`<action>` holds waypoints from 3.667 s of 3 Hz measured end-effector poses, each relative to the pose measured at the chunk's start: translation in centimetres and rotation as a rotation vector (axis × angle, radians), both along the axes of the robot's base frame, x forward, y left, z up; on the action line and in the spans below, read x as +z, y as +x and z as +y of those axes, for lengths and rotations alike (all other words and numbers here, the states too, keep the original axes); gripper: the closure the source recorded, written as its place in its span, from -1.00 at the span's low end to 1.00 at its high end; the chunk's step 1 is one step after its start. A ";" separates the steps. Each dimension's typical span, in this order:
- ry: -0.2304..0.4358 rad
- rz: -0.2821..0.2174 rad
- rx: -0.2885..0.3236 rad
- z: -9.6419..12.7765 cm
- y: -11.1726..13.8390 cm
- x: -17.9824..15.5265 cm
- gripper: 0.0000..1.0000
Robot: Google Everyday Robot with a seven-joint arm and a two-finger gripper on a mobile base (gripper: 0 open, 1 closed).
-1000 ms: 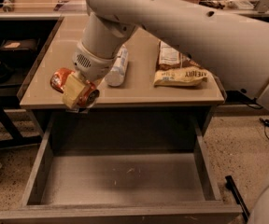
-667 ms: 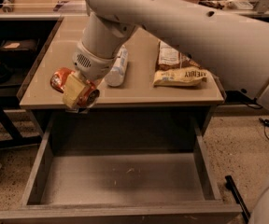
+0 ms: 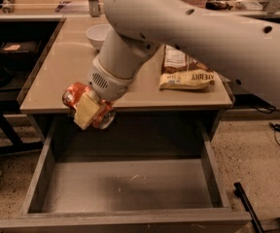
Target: Place coke can into top drawer
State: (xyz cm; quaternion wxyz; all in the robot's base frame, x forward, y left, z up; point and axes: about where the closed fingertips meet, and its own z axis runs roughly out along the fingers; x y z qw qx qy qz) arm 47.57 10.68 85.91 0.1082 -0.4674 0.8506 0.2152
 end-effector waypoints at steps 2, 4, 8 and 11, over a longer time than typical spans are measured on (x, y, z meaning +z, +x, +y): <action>0.035 0.097 -0.116 -4.3 -2.8 -7.1 1.00; 0.032 0.134 -0.163 -4.7 -4.1 -10.1 1.00; 0.031 0.266 -0.319 -8.2 -6.7 -23.9 1.00; 0.031 0.266 -0.323 -9.4 -4.5 -26.2 0.64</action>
Offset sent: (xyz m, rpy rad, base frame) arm -0.0335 -0.0678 -0.1177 0.0626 0.1718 -0.1757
